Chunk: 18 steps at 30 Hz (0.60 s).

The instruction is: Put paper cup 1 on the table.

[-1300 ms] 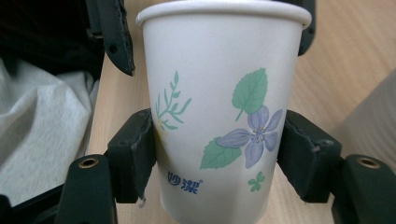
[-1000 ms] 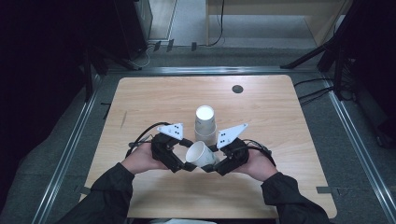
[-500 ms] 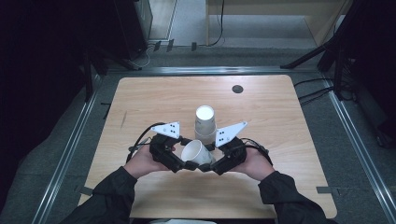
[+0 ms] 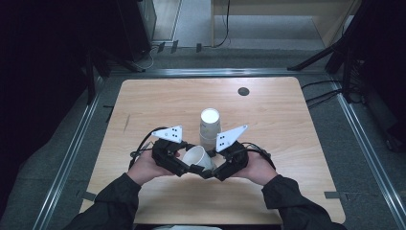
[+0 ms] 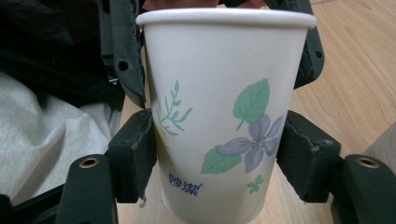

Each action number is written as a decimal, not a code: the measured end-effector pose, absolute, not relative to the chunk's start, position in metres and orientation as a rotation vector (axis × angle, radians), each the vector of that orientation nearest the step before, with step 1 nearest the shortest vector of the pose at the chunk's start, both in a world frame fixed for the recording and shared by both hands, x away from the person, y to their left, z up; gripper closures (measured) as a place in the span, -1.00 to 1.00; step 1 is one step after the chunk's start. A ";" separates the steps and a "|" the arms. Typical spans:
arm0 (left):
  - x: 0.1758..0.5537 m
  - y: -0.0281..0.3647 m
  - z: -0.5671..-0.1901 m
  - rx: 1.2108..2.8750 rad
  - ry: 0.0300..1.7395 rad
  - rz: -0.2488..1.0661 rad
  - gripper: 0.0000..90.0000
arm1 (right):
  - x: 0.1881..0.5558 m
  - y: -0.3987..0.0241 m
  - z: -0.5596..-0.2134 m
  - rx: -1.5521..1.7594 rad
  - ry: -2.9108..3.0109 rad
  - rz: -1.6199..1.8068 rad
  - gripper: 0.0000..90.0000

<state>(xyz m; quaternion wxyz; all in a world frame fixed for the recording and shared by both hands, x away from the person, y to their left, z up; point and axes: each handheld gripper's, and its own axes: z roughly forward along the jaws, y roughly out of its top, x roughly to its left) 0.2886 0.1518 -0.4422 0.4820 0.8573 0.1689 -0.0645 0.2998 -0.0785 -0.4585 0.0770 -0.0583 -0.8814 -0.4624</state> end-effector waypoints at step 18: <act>0.294 0.165 -0.434 2.095 0.448 -0.119 -0.43 | 0.301 -0.081 -0.462 -0.217 -2.718 -1.338 -0.51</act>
